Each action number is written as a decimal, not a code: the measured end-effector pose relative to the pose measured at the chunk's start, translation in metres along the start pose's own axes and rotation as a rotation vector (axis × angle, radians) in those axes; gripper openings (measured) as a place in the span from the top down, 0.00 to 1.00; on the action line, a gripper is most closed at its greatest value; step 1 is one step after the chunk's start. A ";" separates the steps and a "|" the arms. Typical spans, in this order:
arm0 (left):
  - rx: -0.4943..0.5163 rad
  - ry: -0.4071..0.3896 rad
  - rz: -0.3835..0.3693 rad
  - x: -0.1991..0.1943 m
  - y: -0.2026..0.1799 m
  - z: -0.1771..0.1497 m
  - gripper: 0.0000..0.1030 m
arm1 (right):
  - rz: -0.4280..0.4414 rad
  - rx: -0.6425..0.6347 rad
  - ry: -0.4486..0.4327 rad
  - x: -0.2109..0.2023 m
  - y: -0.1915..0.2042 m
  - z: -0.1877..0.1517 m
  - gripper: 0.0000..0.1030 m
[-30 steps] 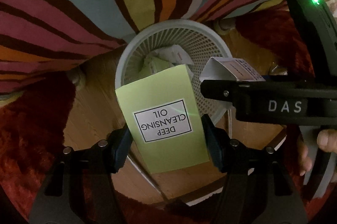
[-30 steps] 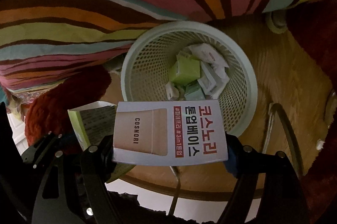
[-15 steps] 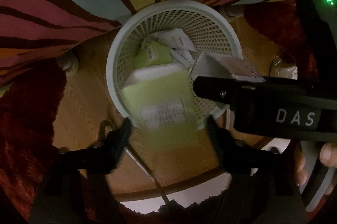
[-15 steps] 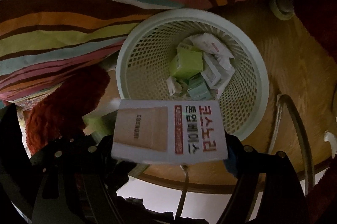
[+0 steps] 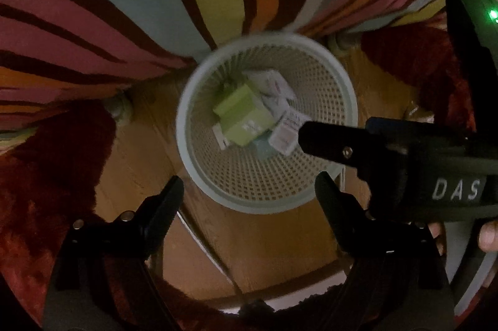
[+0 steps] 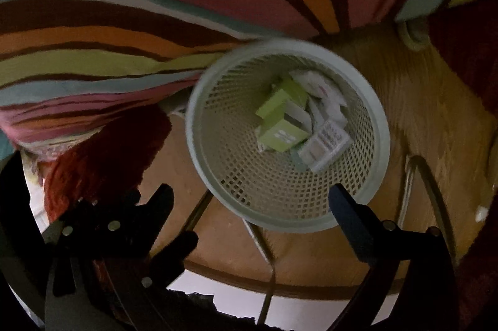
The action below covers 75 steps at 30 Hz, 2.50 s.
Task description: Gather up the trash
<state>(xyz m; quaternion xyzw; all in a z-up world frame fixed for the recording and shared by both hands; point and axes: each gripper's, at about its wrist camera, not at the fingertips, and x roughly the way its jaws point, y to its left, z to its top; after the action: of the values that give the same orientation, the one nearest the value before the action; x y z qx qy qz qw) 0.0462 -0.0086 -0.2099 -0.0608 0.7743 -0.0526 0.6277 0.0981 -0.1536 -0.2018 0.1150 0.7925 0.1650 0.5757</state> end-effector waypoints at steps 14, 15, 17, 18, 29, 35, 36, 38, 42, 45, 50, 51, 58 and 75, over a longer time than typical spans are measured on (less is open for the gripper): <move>0.015 -0.329 0.094 -0.080 -0.004 -0.023 0.19 | -0.081 -0.317 -0.383 -0.094 0.043 -0.030 0.07; 0.015 -0.353 0.099 -0.086 -0.004 -0.024 0.19 | -0.089 -0.340 -0.417 -0.100 0.046 -0.034 0.07; 0.013 -0.416 0.117 -0.100 -0.004 -0.028 0.19 | -0.115 -0.409 -0.516 -0.116 0.056 -0.045 0.07; 0.012 -0.441 0.125 -0.106 -0.004 -0.030 0.19 | -0.126 -0.432 -0.548 -0.121 0.059 -0.048 0.07; 0.058 -0.709 0.178 -0.174 -0.027 -0.053 0.19 | -0.161 -0.535 -0.885 -0.180 0.069 -0.092 0.07; 0.063 -0.804 0.201 -0.200 -0.035 -0.061 0.19 | -0.139 -0.527 -0.942 -0.197 0.067 -0.100 0.07; 0.061 -0.817 0.204 -0.205 -0.035 -0.064 0.19 | -0.139 -0.528 -0.955 -0.200 0.068 -0.102 0.07; 0.052 -0.853 0.218 -0.217 -0.038 -0.067 0.19 | -0.143 -0.533 -0.983 -0.207 0.069 -0.105 0.07; 0.046 -0.904 0.250 -0.234 -0.039 -0.071 0.19 | -0.148 -0.544 -1.025 -0.220 0.075 -0.109 0.07; 0.048 -0.916 0.227 -0.241 -0.038 -0.071 0.19 | -0.136 -0.549 -1.052 -0.225 0.076 -0.111 0.07; 0.041 -0.917 0.226 -0.242 -0.038 -0.068 0.19 | -0.149 -0.566 -1.069 -0.228 0.079 -0.109 0.07; 0.040 -0.915 0.229 -0.241 -0.038 -0.067 0.19 | -0.150 -0.568 -1.068 -0.228 0.079 -0.108 0.07; 0.004 -0.896 0.199 -0.238 -0.029 -0.057 0.19 | -0.154 -0.560 -1.050 -0.224 0.081 -0.098 0.07; -0.020 -0.896 0.195 -0.239 -0.021 -0.055 0.19 | -0.165 -0.564 -1.033 -0.223 0.082 -0.092 0.07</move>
<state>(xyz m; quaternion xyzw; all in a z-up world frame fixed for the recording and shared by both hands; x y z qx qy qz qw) 0.0416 0.0091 0.0360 -0.0107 0.4291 0.0458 0.9020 0.0788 -0.1728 0.0515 -0.0388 0.3416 0.2466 0.9061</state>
